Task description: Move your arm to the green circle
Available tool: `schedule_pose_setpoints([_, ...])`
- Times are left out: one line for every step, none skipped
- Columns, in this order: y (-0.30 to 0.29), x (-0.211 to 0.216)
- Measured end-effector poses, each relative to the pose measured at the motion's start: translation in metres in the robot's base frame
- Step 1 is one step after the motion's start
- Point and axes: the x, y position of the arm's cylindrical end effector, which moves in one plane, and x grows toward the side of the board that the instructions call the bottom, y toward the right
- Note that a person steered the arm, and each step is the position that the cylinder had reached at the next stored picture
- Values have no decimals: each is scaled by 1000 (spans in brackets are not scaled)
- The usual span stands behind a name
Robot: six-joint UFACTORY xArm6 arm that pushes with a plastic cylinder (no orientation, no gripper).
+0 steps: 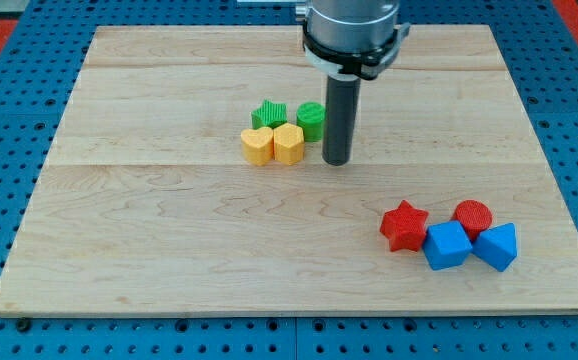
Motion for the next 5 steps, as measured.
schedule_pose_setpoints([70, -32])
schedule_pose_setpoints([59, -94])
schedule_pose_setpoints([28, -113])
schedule_pose_setpoints([6, -99])
schedule_pose_setpoints([-33, -74])
